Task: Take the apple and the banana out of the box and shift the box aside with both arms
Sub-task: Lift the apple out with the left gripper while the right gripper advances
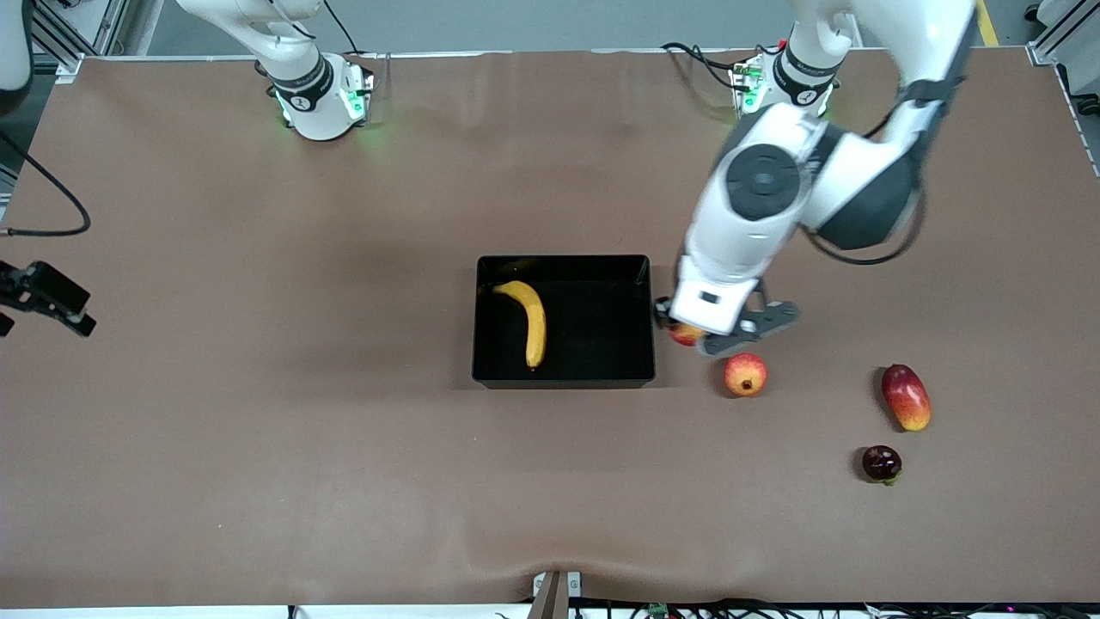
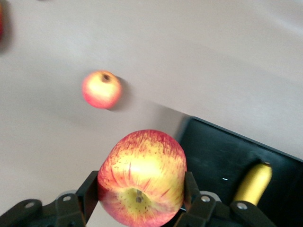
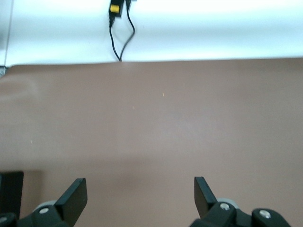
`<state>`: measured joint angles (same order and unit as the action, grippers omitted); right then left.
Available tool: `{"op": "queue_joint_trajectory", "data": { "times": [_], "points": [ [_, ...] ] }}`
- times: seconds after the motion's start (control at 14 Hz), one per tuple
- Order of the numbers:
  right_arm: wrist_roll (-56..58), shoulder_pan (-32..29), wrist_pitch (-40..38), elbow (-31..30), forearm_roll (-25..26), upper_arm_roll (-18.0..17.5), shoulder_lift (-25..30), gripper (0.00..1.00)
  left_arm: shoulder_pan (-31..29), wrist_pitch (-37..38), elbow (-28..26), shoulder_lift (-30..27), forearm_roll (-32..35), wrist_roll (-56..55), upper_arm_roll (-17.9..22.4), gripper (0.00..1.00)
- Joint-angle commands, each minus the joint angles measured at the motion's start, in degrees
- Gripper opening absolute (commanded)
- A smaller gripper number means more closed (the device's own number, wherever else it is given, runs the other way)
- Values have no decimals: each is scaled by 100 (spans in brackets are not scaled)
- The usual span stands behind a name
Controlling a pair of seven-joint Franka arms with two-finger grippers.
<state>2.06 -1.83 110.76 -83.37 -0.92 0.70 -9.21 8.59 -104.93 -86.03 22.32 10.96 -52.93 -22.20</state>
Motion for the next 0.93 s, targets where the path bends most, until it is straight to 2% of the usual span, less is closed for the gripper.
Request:
{"op": "queue_joint_trajectory", "data": {
  "times": [0.0, 0.29, 0.5, 0.64, 0.86],
  "points": [
    [40, 227, 498, 110, 13, 9, -300, 100, -610, 244, -185, -122, -120, 851, -30, 0],
    [31, 639, 561, 119, 57, 18, -485, 100, -1481, 105, -309, 184, -42, 1872, -22, 0],
    [13, 789, 561, 119, 145, 18, -555, 100, -1894, -509, -300, 684, -6, 2216, -13, 0],
    [5, 842, 587, 136, 154, 18, -600, 100, -2036, -992, -274, 1097, 20, 2427, 13, 0],
    [-4, 869, 596, 285, 136, 9, -749, 100, -2063, -1538, -274, 1590, 449, 2454, 31, 0]
  ]
}}
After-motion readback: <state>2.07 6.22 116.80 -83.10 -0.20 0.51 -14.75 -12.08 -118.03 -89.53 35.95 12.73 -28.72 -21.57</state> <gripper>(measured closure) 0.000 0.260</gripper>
